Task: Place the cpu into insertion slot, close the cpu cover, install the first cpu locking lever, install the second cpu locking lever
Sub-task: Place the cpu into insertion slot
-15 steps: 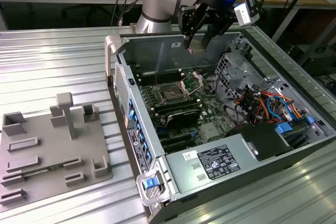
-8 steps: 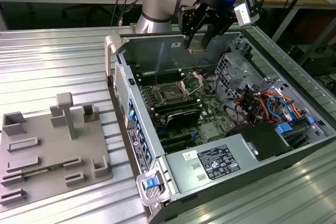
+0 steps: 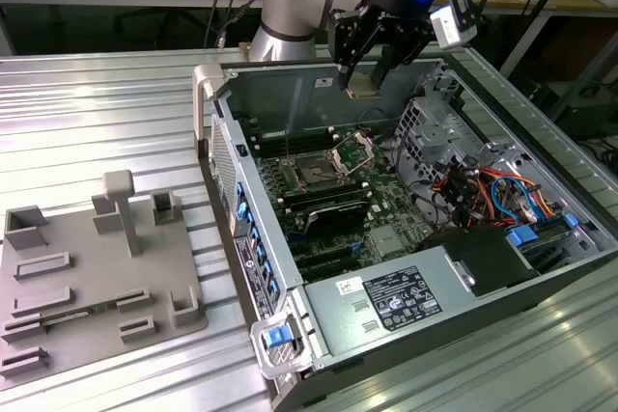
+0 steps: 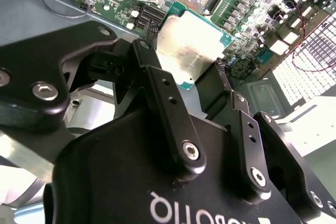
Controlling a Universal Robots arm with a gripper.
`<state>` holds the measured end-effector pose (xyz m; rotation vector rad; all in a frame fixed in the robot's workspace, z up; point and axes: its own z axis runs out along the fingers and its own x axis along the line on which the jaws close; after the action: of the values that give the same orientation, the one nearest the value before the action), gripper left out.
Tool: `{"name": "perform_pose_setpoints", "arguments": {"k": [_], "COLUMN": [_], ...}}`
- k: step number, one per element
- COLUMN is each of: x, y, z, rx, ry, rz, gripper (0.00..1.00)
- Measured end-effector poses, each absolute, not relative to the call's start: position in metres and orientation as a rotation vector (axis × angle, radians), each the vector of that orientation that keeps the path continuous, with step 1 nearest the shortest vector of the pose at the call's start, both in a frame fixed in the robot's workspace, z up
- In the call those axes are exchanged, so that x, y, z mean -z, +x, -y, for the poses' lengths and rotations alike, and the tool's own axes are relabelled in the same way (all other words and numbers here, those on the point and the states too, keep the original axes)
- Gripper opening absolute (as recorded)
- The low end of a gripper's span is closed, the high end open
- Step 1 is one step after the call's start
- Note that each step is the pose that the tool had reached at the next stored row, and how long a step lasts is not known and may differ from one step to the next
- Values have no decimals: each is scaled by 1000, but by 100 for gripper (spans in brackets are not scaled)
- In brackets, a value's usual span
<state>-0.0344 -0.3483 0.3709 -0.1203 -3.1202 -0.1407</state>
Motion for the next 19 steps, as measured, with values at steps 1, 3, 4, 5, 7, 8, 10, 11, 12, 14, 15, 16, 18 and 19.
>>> {"name": "perform_pose_setpoints", "arguments": {"k": [1, 3, 4, 5, 7, 8, 10, 11, 12, 14, 15, 16, 18, 19], "x": [-371, -371, -371, -371, -371, -371, -371, -371, -371, -371, -371, -371, -371, -371], "y": [-34, -34, -34, -34, -34, -34, -34, -34, -34, -34, -34, -34, -34, -34], "z": [348, 348, 348, 348, 348, 348, 348, 348, 348, 348, 348, 348, 348, 348], "rx": [141, 141, 141, 141, 141, 141, 141, 141, 141, 141, 141, 141, 141, 141], "ry": [-124, -135, -143, -150, -160, -160, -160, -161, -160, -160, -161, -163, -167, -169], "rz": [3120, 3120, 3120, 3120, 3120, 3120, 3120, 3120, 3120, 3120, 3120, 3119, 3119, 3119], "gripper": [55, 55, 55, 55, 55, 55, 55, 55, 55, 55, 55, 55, 55, 55]}}
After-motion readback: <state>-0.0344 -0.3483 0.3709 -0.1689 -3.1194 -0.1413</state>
